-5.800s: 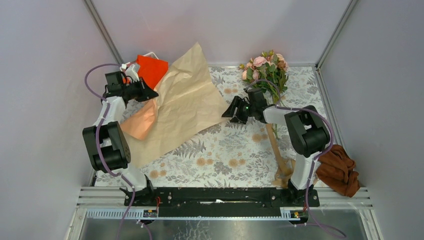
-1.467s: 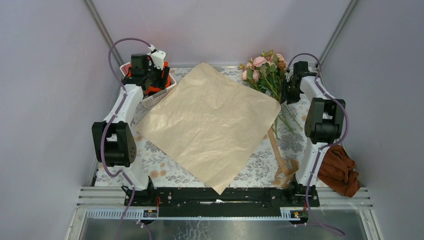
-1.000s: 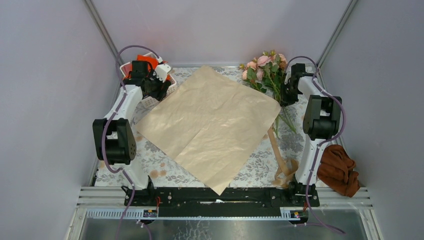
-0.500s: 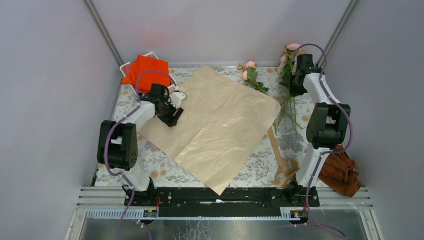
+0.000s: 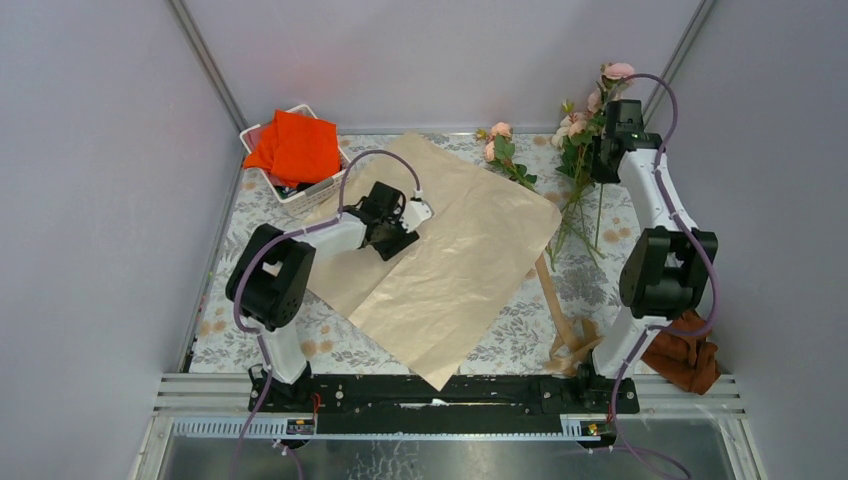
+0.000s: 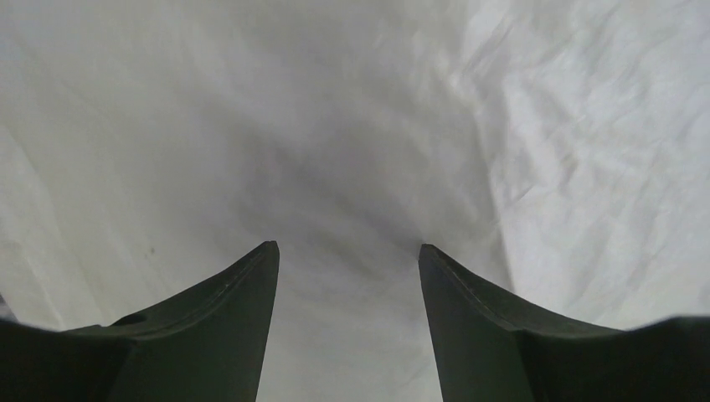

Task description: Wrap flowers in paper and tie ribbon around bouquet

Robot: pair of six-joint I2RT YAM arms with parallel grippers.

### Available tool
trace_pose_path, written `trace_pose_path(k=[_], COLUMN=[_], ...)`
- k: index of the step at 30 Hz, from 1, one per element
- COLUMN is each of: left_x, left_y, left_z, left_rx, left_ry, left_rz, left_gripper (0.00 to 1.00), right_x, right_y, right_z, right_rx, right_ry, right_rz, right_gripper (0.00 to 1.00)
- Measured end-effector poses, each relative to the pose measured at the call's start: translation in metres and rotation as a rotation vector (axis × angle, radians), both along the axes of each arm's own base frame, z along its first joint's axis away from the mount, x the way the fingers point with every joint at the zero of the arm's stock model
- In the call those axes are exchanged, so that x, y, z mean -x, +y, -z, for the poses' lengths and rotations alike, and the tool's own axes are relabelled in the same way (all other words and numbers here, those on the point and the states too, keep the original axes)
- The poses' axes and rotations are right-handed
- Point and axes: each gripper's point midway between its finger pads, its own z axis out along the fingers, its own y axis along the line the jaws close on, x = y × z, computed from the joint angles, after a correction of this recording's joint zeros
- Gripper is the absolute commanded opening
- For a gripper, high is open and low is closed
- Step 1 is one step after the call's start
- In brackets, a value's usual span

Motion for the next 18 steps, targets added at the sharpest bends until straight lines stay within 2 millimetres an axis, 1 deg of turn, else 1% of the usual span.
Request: trace_pose_path(k=[2,5,7,9,10,12,13,14,15,17,18], left_x=[-0.001,-0.002,-0.004,-0.005,-0.003,0.002,0.005,0.008,0.009,0.003,-0.003], left_y=[-0.012,-0.031,-0.04,-0.045,-0.046,-0.045,-0.044,-0.041,-0.035,-0.022,-0.011], left_z=[0.0,-0.001,-0.001,-0.002,-0.002,-0.003,-0.005,-0.009,-0.018,-0.039,-0.055], left_rx=[-0.004,-0.004,0.002,0.009,0.014,0.027,0.039,0.054,0.081,0.126,0.159], left_ry=[-0.016,-0.032,-0.035,-0.031,-0.022,0.014,0.029,0.049,0.062,0.049,0.026], left_rz=[0.023,0.061,0.072,0.079,0.082,0.08,0.076,0.065,0.045,-0.003,-0.039], left_gripper=[0.7,0.7,0.7,0.7,0.71,0.72,0.73,0.74,0.75,0.76,0.77], right_x=[0.004,0.009,0.014,0.017,0.018,0.023,0.027,0.034,0.04,0.049,0.053], right_y=[0.006,0.023,0.047,0.089,0.119,0.181,0.207,0.239,0.269,0.312,0.334], right_z=[-0.014,-0.037,-0.052,-0.062,-0.065,-0.063,-0.059,-0.052,-0.043,-0.027,-0.015], right_rx=[-0.037,-0.106,-0.141,-0.185,-0.224,-0.317,-0.36,-0.411,-0.462,-0.535,-0.571], right_ry=[-0.041,-0.127,-0.185,-0.226,-0.243,-0.248,-0.238,-0.22,-0.196,-0.154,-0.124], right_rz=[0.009,0.005,-0.026,-0.098,-0.153,-0.264,-0.306,-0.352,-0.393,-0.439,-0.453], right_gripper=[0.0,0.0,0.0,0.0,0.0,0.0,0.0,0.0,0.0,0.0,0.0])
